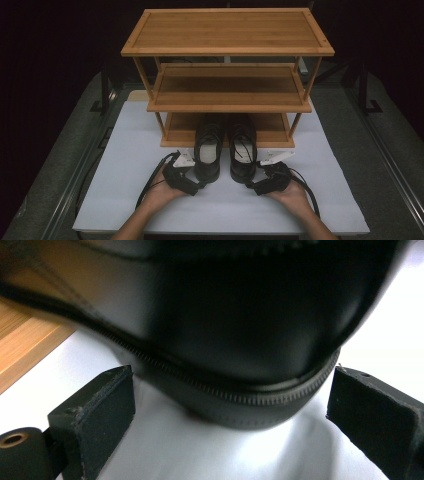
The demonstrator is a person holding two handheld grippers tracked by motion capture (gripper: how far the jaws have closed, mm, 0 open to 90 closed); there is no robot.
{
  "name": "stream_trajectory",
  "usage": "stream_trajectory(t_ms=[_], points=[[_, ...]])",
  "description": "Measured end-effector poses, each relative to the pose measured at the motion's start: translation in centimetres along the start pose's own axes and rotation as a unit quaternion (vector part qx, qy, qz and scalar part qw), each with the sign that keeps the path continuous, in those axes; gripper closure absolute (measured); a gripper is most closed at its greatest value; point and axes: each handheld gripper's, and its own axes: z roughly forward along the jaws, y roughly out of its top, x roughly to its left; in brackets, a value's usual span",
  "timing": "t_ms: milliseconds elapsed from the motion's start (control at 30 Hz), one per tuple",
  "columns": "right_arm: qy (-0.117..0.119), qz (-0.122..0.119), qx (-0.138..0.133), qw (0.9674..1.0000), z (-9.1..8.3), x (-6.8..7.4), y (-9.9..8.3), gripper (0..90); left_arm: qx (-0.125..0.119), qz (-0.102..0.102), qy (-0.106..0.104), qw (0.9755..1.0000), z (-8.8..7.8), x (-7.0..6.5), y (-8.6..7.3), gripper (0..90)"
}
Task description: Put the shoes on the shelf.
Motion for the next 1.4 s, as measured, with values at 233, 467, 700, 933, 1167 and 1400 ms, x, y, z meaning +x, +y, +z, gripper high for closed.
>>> stream_trajectory(t_ms=[233,467,700,933,1167,1400], points=[[-0.011,-0.003,0.002,0.9999,0.4,0.4,0.3,13.9,0.003,0.007,0.003,1.0000,0.3,-0.3,0.4,7.5],[-0.015,-0.011,0.001,0.9998,0.8,0.8,0.7,17.6,0.002,0.005,0.008,1.0000,0.8,-0.4,0.8,9.3],[-0.027,-0.004,-0.006,0.9996,0.8,1.3,1.0,17.7,-0.010,-0.019,0.006,0.9997,0.8,-0.3,1.2,8.6],[-0.015,0.019,-0.022,0.9995,0.6,0.6,1.6,17.6,-0.011,-0.030,0.004,0.9995,0.9,0.4,1.9,7.2],[-0.012,0.026,-0.028,0.9992,0.7,-0.1,2.0,16.5,-0.026,-0.046,0.000,0.9986,1.2,1.0,2.3,6.2],[-0.010,0.035,-0.035,0.9987,0.7,-0.6,2.3,16.0,-0.028,-0.050,-0.002,0.9983,1.1,1.6,3.0,6.1]])
